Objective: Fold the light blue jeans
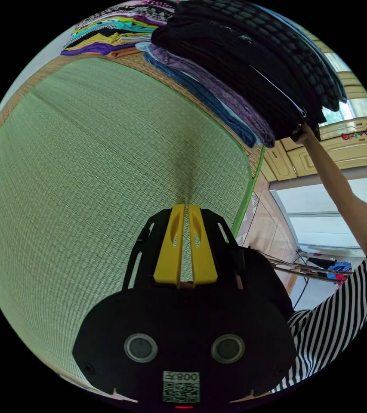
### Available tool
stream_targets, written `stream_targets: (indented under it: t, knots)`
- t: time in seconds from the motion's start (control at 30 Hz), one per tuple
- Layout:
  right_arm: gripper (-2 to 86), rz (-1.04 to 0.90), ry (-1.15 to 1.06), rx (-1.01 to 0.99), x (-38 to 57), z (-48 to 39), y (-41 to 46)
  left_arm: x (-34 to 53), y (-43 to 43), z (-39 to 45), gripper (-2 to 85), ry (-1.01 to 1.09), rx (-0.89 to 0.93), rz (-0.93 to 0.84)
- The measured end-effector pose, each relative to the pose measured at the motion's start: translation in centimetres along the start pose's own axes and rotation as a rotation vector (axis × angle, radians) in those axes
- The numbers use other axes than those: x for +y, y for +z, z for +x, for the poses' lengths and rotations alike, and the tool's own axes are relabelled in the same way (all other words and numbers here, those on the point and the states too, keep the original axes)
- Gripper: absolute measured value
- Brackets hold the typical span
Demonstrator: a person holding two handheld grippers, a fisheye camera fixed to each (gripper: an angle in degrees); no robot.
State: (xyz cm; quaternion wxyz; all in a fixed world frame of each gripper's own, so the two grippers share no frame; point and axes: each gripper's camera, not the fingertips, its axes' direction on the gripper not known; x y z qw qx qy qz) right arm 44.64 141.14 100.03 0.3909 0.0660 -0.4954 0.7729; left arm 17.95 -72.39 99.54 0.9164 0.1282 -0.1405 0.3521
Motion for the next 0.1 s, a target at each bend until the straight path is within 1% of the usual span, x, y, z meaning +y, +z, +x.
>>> stream_targets:
  t: [0.1]
  knots:
    - [8.5, -0.038, 0.052, -0.018, -1.6, 2.6, 1.6, 1.3, 0.4, 0.1, 1.1, 0.003, -0.004, 0.013]
